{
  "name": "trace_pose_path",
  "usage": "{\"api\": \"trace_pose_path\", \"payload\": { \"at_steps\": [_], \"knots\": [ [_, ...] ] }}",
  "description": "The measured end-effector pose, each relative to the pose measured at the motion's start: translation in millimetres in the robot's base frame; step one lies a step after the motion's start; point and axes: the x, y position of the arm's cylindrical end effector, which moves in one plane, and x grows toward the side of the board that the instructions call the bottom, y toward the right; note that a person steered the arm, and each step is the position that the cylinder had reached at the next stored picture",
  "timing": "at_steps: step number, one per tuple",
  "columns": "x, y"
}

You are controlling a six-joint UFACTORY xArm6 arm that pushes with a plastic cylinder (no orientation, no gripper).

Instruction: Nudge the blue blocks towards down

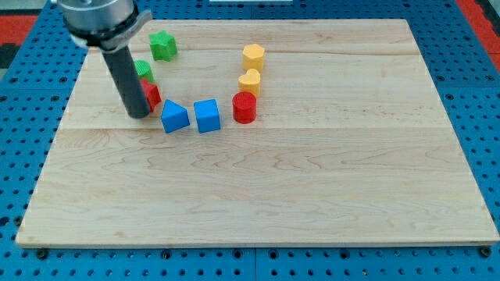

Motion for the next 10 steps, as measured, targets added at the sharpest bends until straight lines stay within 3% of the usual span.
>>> {"api": "trace_pose_path", "payload": {
  "at_steps": [1, 3, 4, 6, 10],
  "knots": [
    [-2, 42],
    [37, 94],
    [37, 67],
    [2, 104],
    [60, 111]
  ]
}}
